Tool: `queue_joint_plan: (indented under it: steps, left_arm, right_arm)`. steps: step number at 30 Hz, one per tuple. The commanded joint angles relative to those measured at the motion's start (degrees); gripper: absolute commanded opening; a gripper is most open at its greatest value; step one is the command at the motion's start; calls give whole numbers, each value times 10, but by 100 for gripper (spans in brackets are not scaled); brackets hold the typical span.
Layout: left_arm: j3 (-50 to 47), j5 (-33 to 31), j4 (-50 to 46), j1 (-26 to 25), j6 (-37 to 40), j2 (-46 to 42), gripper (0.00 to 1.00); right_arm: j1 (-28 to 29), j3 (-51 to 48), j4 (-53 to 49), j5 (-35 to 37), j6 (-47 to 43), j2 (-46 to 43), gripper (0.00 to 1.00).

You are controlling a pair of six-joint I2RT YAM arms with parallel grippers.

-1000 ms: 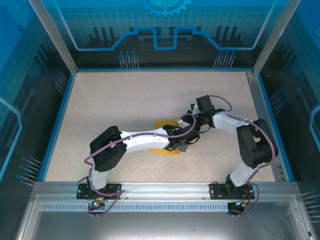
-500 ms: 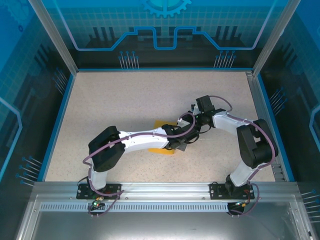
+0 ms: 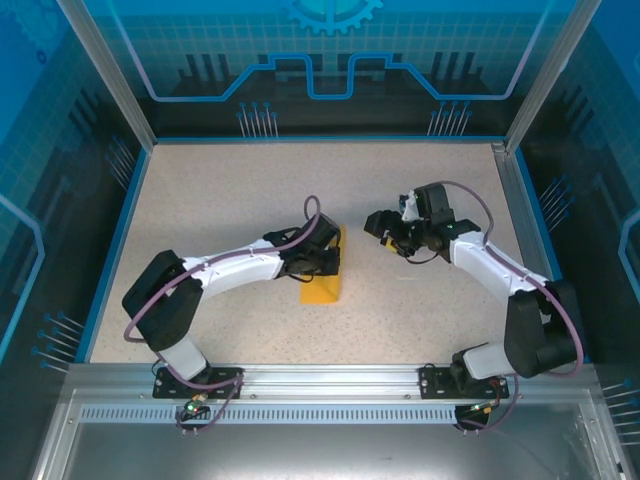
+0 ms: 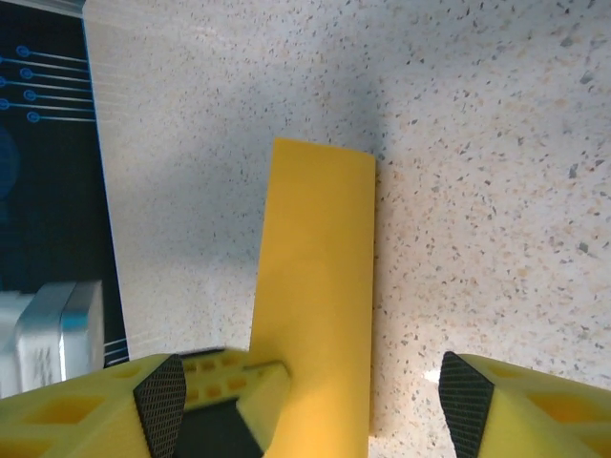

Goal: Fold a paper plane with a square sheet of paper (pick it up from the middle)
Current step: Fold the square sheet of paper in half at the center of the table.

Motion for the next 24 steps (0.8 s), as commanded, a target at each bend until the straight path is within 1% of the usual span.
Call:
queue_joint_plan:
  steps: [1, 3, 5, 7, 10, 12, 14, 20, 24]
  left_arm:
    - [-29, 103, 63, 22, -37, -20, 9]
    - [-42, 119, 82, 33, -50, -27, 10]
    - [-51, 119, 90, 38, -61, -31, 12]
    - [-53, 126, 93, 42, -70, -30, 13]
    - [-71, 136, 104, 47, -86, -40, 15]
    - [-89, 145, 120, 49, -96, -50, 16]
    - [-95, 144, 116, 53, -99, -61, 17]
    - [-110, 137, 118, 66, -104, -72, 18]
    - [-115, 155, 133, 81, -108, -69, 24]
  right_arm:
    - [19, -15, -2, -25, -8, 26, 74]
    - [37, -11, 1, -33, -11, 51, 74]
    - [54, 25, -4, -38, -18, 83, 73]
    - [62, 36, -4, -35, -14, 112, 71]
    - [65, 53, 13, -57, -12, 158, 65]
    - [69, 65, 12, -57, -19, 181, 63]
    - [70, 78, 4, -65, -30, 204, 57]
    - [71, 93, 9, -87, -40, 242, 53]
    - [78, 102, 13, -105, -49, 262, 51]
